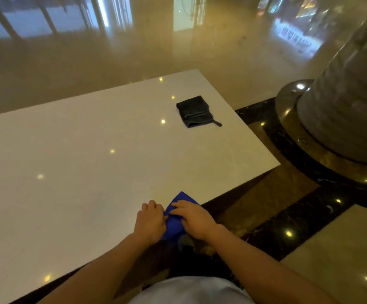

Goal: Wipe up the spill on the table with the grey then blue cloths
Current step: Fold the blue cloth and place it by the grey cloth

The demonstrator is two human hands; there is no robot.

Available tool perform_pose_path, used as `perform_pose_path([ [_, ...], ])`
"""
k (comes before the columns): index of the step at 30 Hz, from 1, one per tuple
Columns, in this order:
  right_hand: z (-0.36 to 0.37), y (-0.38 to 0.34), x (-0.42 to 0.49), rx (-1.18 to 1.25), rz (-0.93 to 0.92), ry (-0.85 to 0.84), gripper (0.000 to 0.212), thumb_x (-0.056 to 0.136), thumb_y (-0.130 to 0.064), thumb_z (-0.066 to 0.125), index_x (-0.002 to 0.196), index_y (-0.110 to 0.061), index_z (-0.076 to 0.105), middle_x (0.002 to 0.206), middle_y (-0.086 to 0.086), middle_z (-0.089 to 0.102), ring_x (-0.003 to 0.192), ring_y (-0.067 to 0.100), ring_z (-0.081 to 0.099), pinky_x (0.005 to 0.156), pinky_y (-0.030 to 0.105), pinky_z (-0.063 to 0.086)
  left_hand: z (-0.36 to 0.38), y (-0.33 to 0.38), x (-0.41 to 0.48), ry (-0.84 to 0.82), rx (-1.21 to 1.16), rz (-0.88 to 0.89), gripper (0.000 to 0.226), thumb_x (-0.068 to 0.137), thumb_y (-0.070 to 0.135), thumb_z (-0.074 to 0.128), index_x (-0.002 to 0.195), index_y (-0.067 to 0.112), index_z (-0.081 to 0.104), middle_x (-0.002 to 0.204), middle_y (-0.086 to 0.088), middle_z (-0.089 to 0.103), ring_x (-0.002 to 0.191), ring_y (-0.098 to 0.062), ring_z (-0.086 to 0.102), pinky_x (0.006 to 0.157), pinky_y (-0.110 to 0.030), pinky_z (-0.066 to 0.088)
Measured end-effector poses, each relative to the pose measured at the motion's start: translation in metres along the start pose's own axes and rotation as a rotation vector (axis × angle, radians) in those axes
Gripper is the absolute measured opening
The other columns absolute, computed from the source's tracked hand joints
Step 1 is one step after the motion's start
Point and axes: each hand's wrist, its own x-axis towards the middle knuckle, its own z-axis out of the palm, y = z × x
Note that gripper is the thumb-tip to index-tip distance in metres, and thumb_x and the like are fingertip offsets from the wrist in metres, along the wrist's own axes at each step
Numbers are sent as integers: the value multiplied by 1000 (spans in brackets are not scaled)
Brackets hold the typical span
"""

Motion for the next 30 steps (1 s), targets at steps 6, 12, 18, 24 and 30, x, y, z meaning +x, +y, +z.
perform_pose_path([
  [6, -63, 16, -12, 674, 248, 255, 96, 82, -23, 85, 159, -29, 29, 156, 5, 38, 142, 27, 38, 116, 44, 40, -84, 26, 17, -116, -239, 444, 6, 99, 22, 49, 102, 17, 49, 92, -7, 65, 79, -25, 59, 68, -32, 43],
  [12, -157, 43, -10, 1529, 84, 225, 49, 82, -21, 83, 128, -15, 66, 124, 10, 74, 115, 31, 70, 90, 40, 60, -182, 45, 60, -49, -1305, 210, 41, 79, 52, 74, 110, 25, 70, 106, -4, 76, 101, -27, 72, 77, -36, 61],
  [18, -177, 77, 26, 1726, 205, 449, 39, 92, -12, 72, 129, -16, 65, 121, 11, 75, 114, 32, 70, 89, 46, 60, -154, 67, 106, -425, -1559, -159, 61, 79, 30, 79, 133, 8, 59, 123, -17, 71, 115, -38, 66, 99, -53, 52],
  [24, -198, 153, 69, 1452, 479, 485, 39, 97, -2, 61, 131, -21, 61, 126, 9, 68, 113, 31, 67, 95, 49, 59, -120, 116, 168, -395, -1739, -350, 37, 97, 23, 60, 132, 13, 57, 125, -18, 69, 114, -39, 65, 90, -52, 55],
  [30, -211, 216, 118, 1006, 475, 476, 50, 97, -6, 62, 143, -24, 52, 146, 6, 54, 130, 28, 53, 107, 51, 51, -86, 146, 218, -317, -1899, -416, 33, 100, 20, 54, 132, 17, 57, 124, -13, 71, 109, -36, 69, 80, -48, 60],
])
